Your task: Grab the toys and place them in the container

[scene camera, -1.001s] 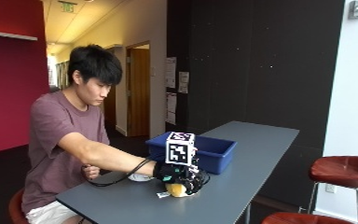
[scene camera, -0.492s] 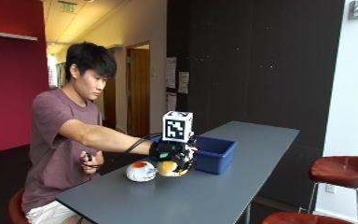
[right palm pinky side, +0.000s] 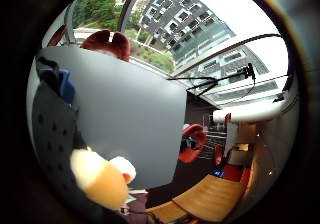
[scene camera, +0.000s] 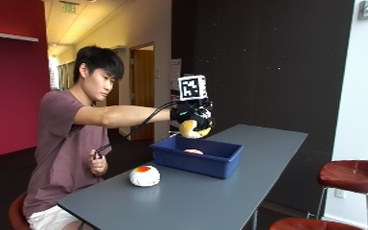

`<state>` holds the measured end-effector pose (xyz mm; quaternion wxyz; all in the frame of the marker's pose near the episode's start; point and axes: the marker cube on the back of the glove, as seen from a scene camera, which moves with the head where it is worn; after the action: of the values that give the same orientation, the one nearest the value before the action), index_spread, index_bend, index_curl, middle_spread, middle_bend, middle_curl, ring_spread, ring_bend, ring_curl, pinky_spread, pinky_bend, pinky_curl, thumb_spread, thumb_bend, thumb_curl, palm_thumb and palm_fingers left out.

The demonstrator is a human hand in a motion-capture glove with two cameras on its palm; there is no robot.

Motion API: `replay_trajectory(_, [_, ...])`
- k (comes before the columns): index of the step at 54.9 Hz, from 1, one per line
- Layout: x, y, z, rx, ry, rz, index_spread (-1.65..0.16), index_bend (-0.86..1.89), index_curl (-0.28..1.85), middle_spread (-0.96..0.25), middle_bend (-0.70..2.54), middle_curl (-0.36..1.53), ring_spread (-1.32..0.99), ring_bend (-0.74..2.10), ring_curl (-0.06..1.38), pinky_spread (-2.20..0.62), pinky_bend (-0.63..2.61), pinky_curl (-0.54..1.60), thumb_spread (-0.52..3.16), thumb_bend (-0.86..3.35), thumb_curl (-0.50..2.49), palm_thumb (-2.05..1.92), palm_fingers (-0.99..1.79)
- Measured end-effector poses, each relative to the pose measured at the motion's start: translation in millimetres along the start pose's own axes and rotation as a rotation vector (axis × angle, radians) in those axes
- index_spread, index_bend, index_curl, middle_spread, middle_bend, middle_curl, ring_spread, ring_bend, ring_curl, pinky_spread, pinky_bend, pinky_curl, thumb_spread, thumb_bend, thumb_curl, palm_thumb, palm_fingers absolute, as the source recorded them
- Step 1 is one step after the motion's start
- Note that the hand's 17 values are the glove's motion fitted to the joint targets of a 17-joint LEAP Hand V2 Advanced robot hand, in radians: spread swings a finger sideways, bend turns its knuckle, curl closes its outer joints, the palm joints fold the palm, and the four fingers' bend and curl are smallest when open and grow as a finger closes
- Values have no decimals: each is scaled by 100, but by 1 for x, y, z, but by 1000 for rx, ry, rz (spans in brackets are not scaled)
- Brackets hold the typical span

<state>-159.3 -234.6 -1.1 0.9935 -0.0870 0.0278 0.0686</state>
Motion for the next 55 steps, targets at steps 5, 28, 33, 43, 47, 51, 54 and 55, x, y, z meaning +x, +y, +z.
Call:
replay_trajectory(5, [-49, 0, -4, 5, -24, -65, -33, 83, 83, -23, 118, 77, -32, 139, 69, -36, 120, 61, 57, 1, 90, 56, 100])
replay_trajectory(28, [-187, 5, 39, -120, 67, -414, -34, 72, 99, -26, 109, 80, -31, 140, 66, -34, 120, 61, 55, -1, 100, 57, 81])
replay_trajectory(33, [-194, 7, 51, -257, 121, -383, -33, 55, 98, -30, 92, 75, -29, 140, 65, -31, 118, 59, 63, -2, 98, 54, 48])
replay_trajectory(43, [-194, 15, 54, -329, 38, -421, -30, 8, 68, -10, 24, 51, -11, 78, 44, -7, 120, 52, 107, -9, 70, 4, -51])
replay_trajectory(47, [-187, 16, 46, -304, 9, -426, -29, 4, 58, -7, 14, 46, -6, 63, 38, -3, 114, 48, 112, -7, 63, -3, -45])
replay_trajectory(51, [-175, 17, 34, -276, 30, -386, -28, 3, 50, -5, 11, 42, -2, 55, 34, 0, 109, 46, 115, -5, 57, -5, -42])
replay_trajectory(54, [-163, 15, 26, -262, 62, -259, -27, 4, 46, -3, 9, 38, 0, 51, 33, 2, 108, 44, 117, -5, 53, -5, -40])
replay_trajectory(55, [-157, 14, 23, -256, 71, -208, -27, 4, 45, -3, 9, 37, 0, 50, 33, 2, 107, 44, 117, -5, 52, -6, -40])
